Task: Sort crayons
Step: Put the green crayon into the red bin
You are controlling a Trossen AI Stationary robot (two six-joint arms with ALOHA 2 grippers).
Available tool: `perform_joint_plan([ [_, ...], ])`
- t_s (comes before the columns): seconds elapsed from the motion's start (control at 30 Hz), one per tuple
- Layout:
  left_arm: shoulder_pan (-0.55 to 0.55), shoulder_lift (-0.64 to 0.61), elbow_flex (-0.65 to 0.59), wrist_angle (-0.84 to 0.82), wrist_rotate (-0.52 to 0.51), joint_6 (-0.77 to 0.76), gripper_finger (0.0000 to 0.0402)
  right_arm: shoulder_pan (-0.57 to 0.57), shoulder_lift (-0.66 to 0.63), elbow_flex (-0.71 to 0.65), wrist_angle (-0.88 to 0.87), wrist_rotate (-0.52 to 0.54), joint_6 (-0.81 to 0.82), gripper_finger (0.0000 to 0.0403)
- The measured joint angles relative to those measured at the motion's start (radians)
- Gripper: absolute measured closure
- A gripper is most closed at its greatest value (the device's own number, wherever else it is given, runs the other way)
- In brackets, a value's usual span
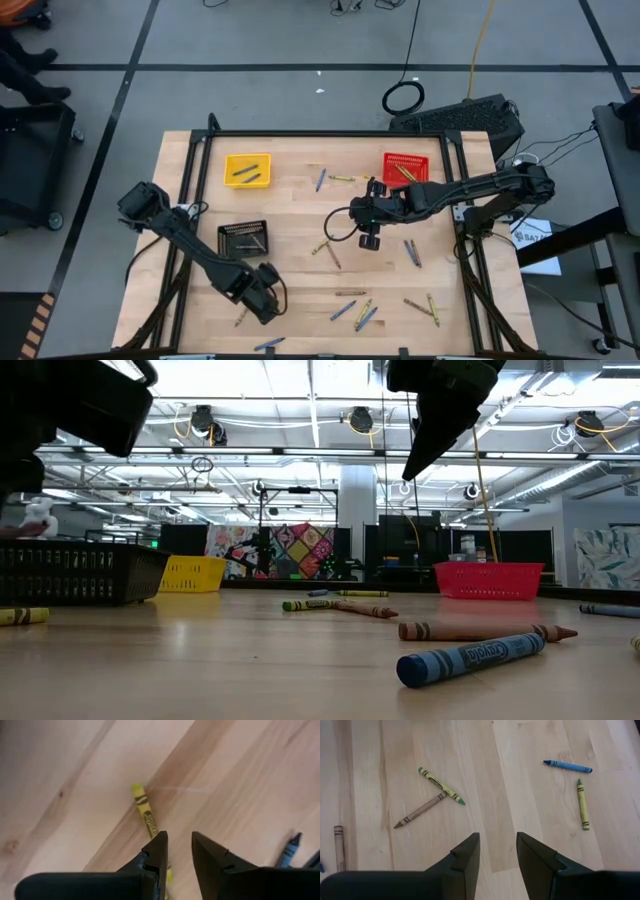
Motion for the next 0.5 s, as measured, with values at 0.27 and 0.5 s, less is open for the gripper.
perform_joint_plan([
  [0.27,0.000,0.000,-0.002,-0.052,-0.002,-0.003,0.0322,0.000,0.000,0.000,0.000,0.000,0.010,0.0287],
  [0.5,-0.002,0.000,-0.003,-0.033,-0.002,-0.002,0.0322,0.000,0.000,0.000,0.000,0.000,0.011,0.0287],
])
